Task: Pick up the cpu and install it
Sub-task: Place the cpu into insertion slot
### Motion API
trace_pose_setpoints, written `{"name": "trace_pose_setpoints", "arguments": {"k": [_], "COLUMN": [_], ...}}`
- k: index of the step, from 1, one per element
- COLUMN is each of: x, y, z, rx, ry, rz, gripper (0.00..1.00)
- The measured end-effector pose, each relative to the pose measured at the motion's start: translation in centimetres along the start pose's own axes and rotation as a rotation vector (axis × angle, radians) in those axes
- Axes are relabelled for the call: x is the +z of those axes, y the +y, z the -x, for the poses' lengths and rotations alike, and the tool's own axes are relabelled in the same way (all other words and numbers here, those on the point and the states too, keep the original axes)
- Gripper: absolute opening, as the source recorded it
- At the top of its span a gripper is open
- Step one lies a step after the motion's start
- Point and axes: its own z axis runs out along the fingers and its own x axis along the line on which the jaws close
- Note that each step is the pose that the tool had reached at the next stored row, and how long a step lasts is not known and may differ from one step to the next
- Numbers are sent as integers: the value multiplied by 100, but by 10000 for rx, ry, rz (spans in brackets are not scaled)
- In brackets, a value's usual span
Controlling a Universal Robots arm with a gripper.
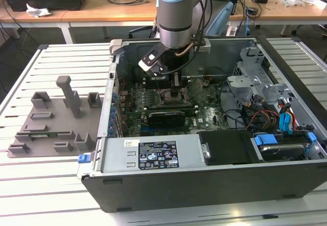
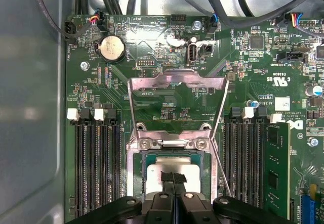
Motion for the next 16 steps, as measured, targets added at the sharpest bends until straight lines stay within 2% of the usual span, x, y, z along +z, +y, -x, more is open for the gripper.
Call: {"name": "trace_pose_setpoints", "arguments": {"k": [6, 11, 14, 16], "x": [35, 44, 43, 15], "y": [-11, -12, -11, -8], "z": [1, 1, -1, -4], "rx": [0, 4, 3, 5], "ry": [-4, 31, 39, 60], "rz": [-3, -2, 0, 12], "gripper": [11, 11, 11, 11]}}
